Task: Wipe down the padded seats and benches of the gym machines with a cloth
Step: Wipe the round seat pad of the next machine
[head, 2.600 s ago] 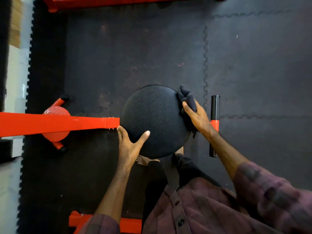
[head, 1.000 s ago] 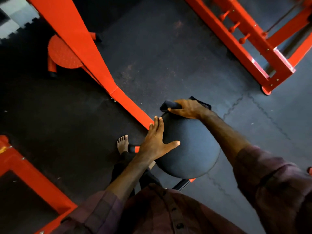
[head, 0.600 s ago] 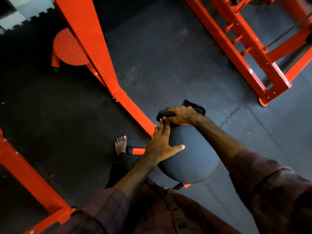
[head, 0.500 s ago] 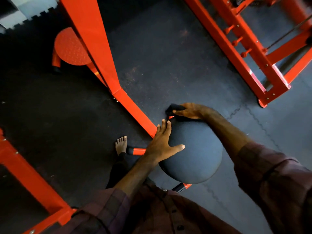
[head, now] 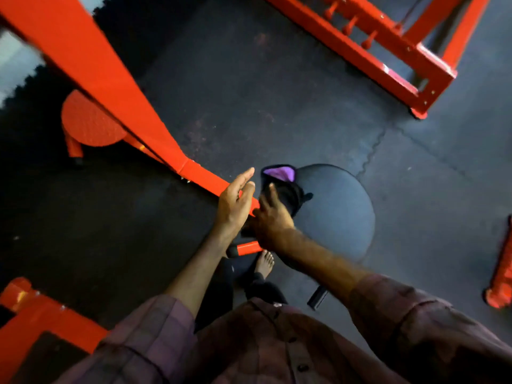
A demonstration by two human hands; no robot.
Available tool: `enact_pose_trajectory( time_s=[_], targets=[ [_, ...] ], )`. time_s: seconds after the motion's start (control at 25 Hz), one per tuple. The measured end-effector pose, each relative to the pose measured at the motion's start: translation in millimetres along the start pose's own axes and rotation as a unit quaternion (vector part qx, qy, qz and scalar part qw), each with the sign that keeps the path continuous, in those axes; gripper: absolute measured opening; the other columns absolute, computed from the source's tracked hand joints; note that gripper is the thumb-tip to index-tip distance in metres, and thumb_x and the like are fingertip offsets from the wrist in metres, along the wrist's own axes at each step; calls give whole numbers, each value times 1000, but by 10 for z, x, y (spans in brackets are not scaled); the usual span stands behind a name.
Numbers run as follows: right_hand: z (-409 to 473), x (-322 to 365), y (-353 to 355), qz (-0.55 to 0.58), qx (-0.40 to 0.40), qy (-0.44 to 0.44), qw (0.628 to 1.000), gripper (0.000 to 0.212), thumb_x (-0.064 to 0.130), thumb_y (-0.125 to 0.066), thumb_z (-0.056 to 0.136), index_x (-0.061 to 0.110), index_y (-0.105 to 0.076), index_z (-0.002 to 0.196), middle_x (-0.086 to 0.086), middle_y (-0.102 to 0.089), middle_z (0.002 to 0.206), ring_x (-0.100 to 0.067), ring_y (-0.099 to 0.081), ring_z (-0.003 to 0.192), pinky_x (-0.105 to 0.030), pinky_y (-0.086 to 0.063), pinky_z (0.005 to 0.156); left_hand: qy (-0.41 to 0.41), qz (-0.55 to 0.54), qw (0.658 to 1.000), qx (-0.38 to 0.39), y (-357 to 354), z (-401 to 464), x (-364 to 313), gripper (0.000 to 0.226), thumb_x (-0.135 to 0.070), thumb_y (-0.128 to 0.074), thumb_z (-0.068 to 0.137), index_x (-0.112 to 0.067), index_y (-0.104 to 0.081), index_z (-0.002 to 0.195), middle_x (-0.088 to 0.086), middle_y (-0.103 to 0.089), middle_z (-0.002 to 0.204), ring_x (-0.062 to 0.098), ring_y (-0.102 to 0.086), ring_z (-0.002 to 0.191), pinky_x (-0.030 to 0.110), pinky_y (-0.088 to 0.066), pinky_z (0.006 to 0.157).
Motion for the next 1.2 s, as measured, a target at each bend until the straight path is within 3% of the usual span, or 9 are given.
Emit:
enact_pose_trajectory(
  time_s=[0.12,0.28,0.48,0.64,0.92,1.0,1.04,1.08,1.2],
  targets=[
    [-221,339,-425,35,21,-39,998,70,61,-26,106,18,-45,158,-16,-31,169,-48,2,160,-73,19,118,16,149,974,170,-275,93,-150,52,-36,-51,106,-7,-57,149,6,-55,155,11,-47,146,20,-31,121],
    [-28,103,-28,-30,-125,-136,982,70,45,-25,109,6,-12,166,-23,-6,173,-52,10,157,-81,28,105,-42,255,949,183,-406,239,-425,49,-36,-47,110,-10,-58,150,5,-55,155,12,-46,147,23,-31,122],
    [-418,635,-649,-22,-83,-87,993,53,38,-39,105,13,-58,147,-15,-44,162,-45,-4,159,-83,25,106,-80,372,884,271,-690,241,-740,49,-35,-43,114,-8,-51,154,8,-46,162,16,-38,153,23,-24,122],
    [-280,605,-556,11,-165,-113,980,47,34,-38,106,16,-66,140,-8,-53,157,-35,-8,162,-78,22,113,-51,428,852,296,-833,324,-659,58,-45,-41,112,-12,-44,159,6,-39,167,18,-32,156,26,-22,124],
    [-674,1111,-1071,204,-357,-305,859,46,26,-41,95,12,-74,126,-6,-57,154,-23,-34,156,-62,-13,127,-59,472,798,370,-860,486,-456,69,-55,-39,110,-16,-28,166,2,-28,171,14,-26,158,26,-18,125],
    [-849,1326,-1102,297,-401,-410,763,51,26,-52,93,13,-64,141,-5,-49,161,-29,-27,158,-67,-17,123,-51,460,788,405,-810,576,-421,70,-55,-41,110,-18,-25,167,-2,-26,172,8,-25,156,20,-17,121],
    [-864,1415,-1086,372,-415,-471,684,61,23,-58,88,15,-58,148,-5,-42,165,-30,-23,159,-68,-17,122,-47,448,788,420,-780,648,-408,74,-59,-44,108,-20,-24,167,-5,-26,171,4,-25,153,21,-17,121],
    [-874,1445,-1044,456,-453,-529,554,67,19,-60,85,16,-53,152,-6,-38,167,-30,-20,161,-66,-15,124,-42,434,788,434,-759,708,-409,82,-67,-47,103,-23,-22,168,-9,-26,171,2,-25,152,26,-18,124],
    [-935,1487,-929,571,-484,-663,-20,52,20,-58,106,13,-45,156,-11,-42,162,-27,-32,155,-26,-15,128,-34,427,780,457,-764,940,-350,110,-90,-54,82,-27,-23,167,-13,-31,169,7,-34,153,49,-31,127]
  ],
)
Point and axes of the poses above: each hand's wrist, its own z-axis towards the middle knuckle, its own y-axis out of the back of the hand, x = y × z, the point moved 5 cm from there along z, towards the middle knuckle
